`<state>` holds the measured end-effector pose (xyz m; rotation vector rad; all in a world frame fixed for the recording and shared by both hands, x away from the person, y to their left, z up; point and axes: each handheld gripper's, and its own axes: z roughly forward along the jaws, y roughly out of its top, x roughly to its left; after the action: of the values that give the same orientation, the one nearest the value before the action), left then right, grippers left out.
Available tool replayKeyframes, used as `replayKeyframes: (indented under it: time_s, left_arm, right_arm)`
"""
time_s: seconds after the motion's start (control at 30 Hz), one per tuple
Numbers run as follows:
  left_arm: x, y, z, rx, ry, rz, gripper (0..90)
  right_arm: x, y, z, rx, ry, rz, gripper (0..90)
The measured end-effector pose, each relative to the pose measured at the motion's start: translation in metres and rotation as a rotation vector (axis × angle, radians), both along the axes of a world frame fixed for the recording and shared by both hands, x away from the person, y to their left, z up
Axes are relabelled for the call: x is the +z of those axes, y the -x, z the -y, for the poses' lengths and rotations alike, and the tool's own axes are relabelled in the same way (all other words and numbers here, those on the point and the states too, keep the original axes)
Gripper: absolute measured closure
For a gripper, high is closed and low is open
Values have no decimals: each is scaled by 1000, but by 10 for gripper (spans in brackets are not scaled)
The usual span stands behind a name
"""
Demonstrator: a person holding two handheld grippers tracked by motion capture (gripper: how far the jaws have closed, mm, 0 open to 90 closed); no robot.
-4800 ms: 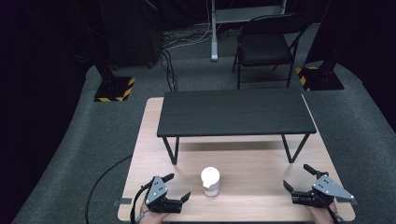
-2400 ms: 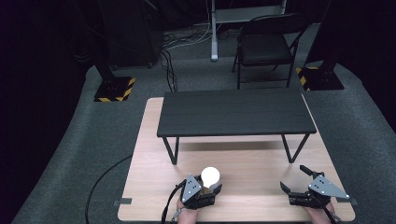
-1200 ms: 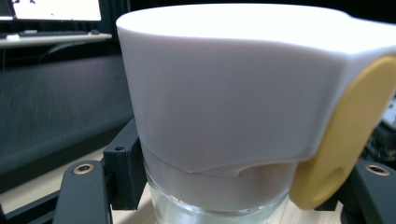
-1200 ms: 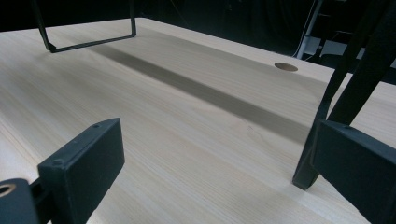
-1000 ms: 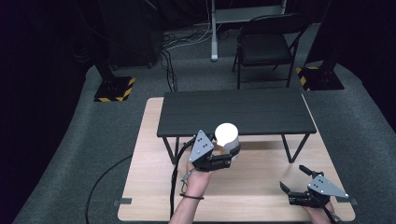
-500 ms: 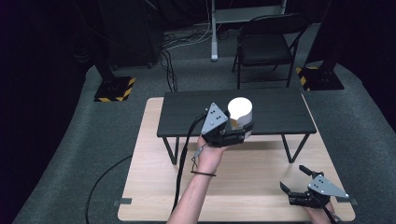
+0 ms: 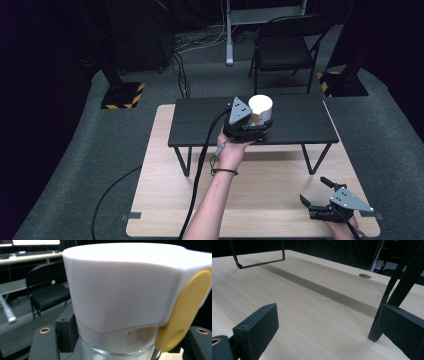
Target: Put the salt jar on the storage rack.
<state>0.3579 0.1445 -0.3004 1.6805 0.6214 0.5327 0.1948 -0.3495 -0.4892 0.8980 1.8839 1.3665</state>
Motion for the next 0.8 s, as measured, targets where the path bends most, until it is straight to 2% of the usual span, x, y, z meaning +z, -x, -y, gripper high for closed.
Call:
replayKeyframes:
  time_s: [0.17, 0.2, 0.27, 0.3, 0.43, 0.6, 0.7, 0.73, 0.8]
  left_arm:
    - [-4, -3, -2, -18, 17, 12, 292]
    - [-5, 1, -2, 3, 28, 26, 272]
    - [-5, 2, -3, 7, 35, 23, 227]
    - [-4, 2, -7, 3, 49, 3, 212]
    - [-7, 7, -15, 9, 69, -26, 162]
    - [-13, 14, -25, -6, 65, -17, 155]
    - [-18, 25, -33, -22, 30, 5, 153]
    - [-18, 25, -33, -22, 30, 5, 153]
    - [-24, 34, -40, -28, -2, 26, 152]
  right_arm:
    - [0, -1, 0, 2, 0, -2, 19]
    - [0, 0, 1, 1, -1, -2, 19]
    - [0, 0, 1, 0, -1, -1, 19]
    - [0, 0, 1, 1, -1, -1, 19]
    - [0, 0, 1, 1, -2, -6, 19]
    - [0, 0, 1, 1, 0, -6, 19]
    - [0, 0, 1, -1, 1, -7, 19]
    - [0, 0, 1, -1, 1, -7, 19]
    - [0, 0, 1, 0, 3, -7, 19]
